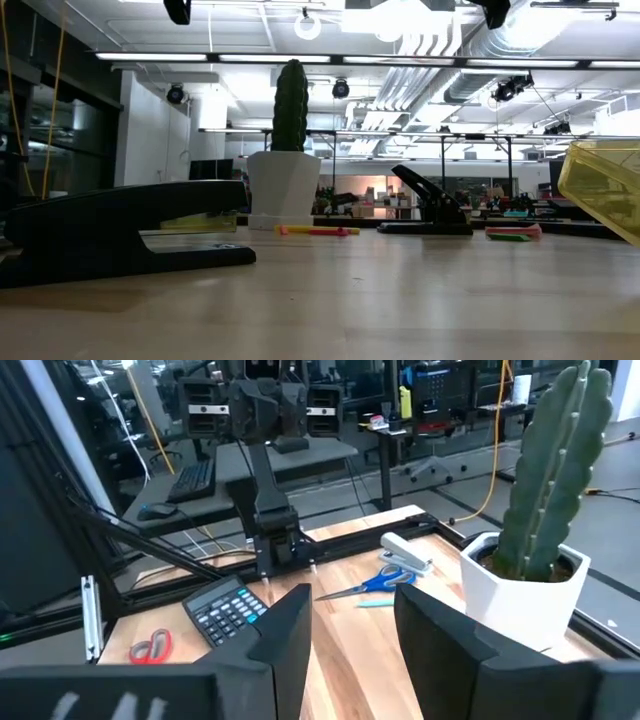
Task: Pack school essentials
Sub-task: Put the light blue pen on the yellow supply box
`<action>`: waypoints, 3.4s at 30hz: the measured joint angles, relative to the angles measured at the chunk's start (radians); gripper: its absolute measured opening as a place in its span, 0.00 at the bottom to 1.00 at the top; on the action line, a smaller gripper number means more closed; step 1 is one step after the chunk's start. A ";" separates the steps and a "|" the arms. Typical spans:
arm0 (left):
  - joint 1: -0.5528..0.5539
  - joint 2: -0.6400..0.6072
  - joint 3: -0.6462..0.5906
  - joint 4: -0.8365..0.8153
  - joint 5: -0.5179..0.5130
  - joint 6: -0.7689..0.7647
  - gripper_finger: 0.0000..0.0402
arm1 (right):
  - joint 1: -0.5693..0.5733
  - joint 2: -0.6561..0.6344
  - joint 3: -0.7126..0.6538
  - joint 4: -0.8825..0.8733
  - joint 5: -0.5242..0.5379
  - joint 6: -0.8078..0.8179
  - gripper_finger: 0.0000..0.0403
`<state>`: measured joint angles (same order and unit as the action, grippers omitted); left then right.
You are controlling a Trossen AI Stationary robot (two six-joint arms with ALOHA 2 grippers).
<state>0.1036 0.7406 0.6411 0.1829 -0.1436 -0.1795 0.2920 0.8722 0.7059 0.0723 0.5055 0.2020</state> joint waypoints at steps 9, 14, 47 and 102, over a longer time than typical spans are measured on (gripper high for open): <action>0.000 0.000 0.000 0.000 0.000 0.000 0.16 | 0.000 0.000 0.000 0.000 -0.011 0.007 0.34; 0.000 0.000 0.000 0.000 0.000 0.000 0.16 | 0.000 0.000 0.000 0.000 -0.011 0.007 0.34; 0.365 0.208 0.137 -0.691 -0.190 -0.215 0.42 | 0.000 0.000 0.000 -0.009 -0.001 0.025 0.34; 0.495 0.679 0.135 -0.787 0.071 -0.252 0.01 | 0.000 0.000 0.000 -0.043 0.000 0.086 0.34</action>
<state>0.5986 1.4194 0.7761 -0.6043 -0.0727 -0.4317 0.2921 0.8719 0.7059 0.0288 0.5053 0.2878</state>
